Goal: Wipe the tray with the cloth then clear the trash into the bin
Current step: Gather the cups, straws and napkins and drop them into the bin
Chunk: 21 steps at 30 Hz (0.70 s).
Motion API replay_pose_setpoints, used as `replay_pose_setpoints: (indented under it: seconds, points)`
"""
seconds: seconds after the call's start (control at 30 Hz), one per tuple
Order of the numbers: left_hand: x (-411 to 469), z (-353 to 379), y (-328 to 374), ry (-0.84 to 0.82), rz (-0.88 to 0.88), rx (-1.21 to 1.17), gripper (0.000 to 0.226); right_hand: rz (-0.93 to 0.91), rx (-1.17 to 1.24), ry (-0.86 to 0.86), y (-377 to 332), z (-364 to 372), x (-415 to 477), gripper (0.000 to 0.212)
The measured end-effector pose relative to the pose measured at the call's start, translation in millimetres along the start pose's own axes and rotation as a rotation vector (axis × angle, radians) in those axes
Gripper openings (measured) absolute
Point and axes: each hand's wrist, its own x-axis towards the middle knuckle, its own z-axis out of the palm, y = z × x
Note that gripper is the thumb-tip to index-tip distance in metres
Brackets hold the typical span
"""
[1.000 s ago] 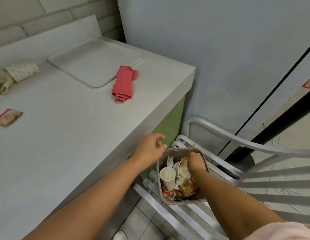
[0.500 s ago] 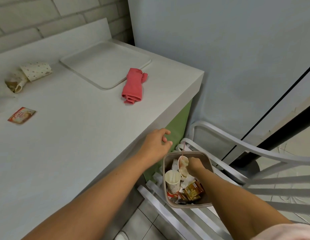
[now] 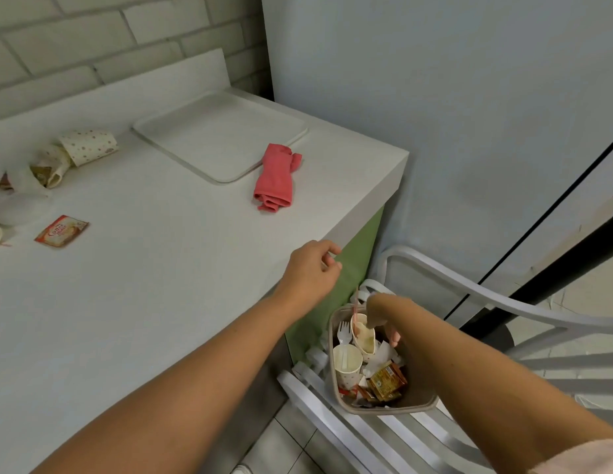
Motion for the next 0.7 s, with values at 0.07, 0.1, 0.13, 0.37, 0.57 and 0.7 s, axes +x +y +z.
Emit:
replay_pose_setpoints:
  seconds: [0.07, 0.1, 0.13, 0.37, 0.57, 0.7]
  points:
    - [1.9, -11.4, 2.3, 0.062, 0.013, -0.021, 0.023, 0.031, -0.111, -0.088, -17.0, -19.4, -7.2, 0.034]
    - [2.9, -18.2, 2.5, 0.097, 0.020, -0.022, 0.022, 0.040, -0.159, -0.134, -26.8, -29.2, -10.2, 0.032]
    - [3.9, -25.7, 1.9, 0.134, 0.027, -0.017, 0.021, 0.042, -0.193, -0.169, -37.7, -39.1, -15.6, 0.030]
    - [5.2, -87.8, -27.4, 0.315, 0.008, 0.062, 0.021, -0.113, -0.427, -0.112, -109.9, -89.1, -63.4, 0.039]
    - [0.1, -143.2, -75.0, 0.403, -0.113, 0.167, 0.020, -0.275, -0.404, 0.071, -169.0, -98.6, -79.9, 0.033]
    - [-3.0, -180.9, -110.4, 0.420, -0.250, 0.259, 0.019, -0.403, -0.305, 0.207, -212.9, -95.9, -81.0, 0.027]
